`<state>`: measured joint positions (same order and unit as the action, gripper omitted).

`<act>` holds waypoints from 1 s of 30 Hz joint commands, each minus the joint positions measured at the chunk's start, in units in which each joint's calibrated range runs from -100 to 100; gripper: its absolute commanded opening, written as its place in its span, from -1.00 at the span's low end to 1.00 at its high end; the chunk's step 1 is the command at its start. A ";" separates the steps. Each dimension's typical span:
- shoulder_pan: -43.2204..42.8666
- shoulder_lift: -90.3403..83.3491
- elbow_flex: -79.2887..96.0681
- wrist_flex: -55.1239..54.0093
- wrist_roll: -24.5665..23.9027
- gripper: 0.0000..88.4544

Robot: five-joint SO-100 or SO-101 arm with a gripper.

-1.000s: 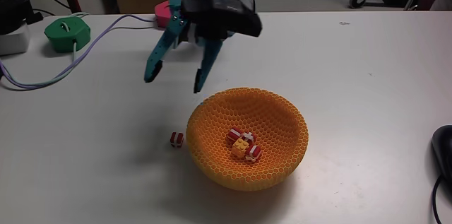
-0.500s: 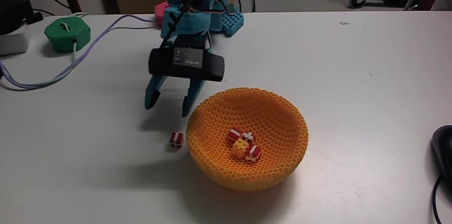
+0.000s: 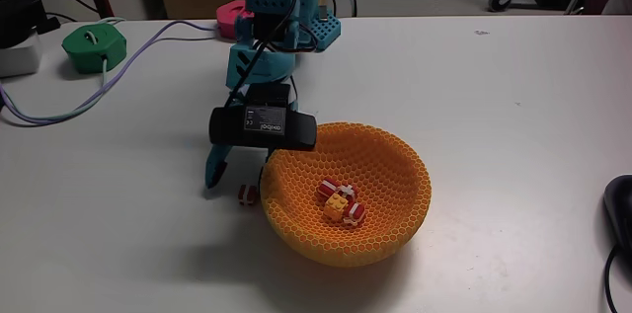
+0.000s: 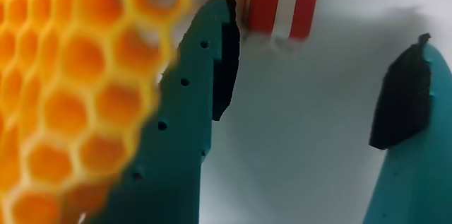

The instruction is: Place cube pieces into the yellow basket

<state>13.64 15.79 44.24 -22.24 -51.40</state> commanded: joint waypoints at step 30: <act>8.64 -22.61 -10.58 3.47 10.94 -1.00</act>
<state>21.47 2.90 36.65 -19.91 -41.29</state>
